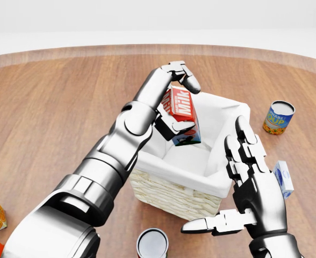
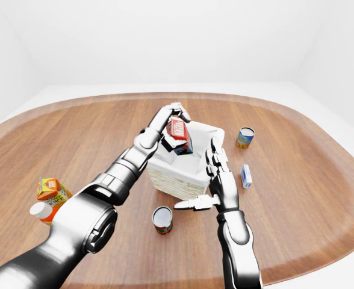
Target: Pick the milk and place it in the basket.
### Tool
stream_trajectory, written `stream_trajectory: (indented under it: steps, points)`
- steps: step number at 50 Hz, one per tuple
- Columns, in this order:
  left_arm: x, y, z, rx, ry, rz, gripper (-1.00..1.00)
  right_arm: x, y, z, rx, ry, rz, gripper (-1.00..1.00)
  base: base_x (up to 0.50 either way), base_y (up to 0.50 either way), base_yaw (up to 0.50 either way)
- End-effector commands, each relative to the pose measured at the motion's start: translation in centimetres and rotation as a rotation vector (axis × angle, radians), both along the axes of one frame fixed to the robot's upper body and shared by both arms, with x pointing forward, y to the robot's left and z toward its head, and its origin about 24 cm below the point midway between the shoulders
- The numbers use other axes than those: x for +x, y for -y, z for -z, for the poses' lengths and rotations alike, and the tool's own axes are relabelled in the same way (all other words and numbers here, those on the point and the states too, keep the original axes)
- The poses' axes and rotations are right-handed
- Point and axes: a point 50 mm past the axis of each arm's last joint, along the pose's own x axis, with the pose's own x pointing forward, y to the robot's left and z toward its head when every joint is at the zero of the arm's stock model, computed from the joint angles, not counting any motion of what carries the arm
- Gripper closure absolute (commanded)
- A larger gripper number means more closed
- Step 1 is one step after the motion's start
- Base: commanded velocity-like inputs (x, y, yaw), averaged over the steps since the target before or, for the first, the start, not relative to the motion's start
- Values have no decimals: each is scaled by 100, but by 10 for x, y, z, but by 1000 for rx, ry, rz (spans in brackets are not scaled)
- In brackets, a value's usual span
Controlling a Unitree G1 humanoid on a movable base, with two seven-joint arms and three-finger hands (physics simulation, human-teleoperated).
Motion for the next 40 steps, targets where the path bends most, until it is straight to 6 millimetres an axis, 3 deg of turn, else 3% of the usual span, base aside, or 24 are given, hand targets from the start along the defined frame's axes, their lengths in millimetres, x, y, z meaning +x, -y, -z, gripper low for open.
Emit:
stream_trajectory:
  steps: [1,13,24,25,26,40]
  points:
    - [1,2,-5,-40,8,-20,100,-1,-1,6,-4,-28,-5,-100,0,0,0]
    - [-2,7,-3,-34,-1,-5,100,-1,-2,3,-6,-12,-10,-100,0,0,0]
    - [-6,7,14,14,-25,-9,100,-2,-6,7,-9,-29,-21,-100,0,0,0]
    - [-6,7,15,23,-25,-12,34,-2,-5,6,-7,-24,-22,-100,0,0,0]
    - [-6,6,16,25,-29,-15,-98,-1,-4,4,-6,-17,-18,-100,0,0,0]
    - [-6,5,14,-7,-18,-24,-100,0,-5,14,-2,-58,-23,-100,0,0,0]
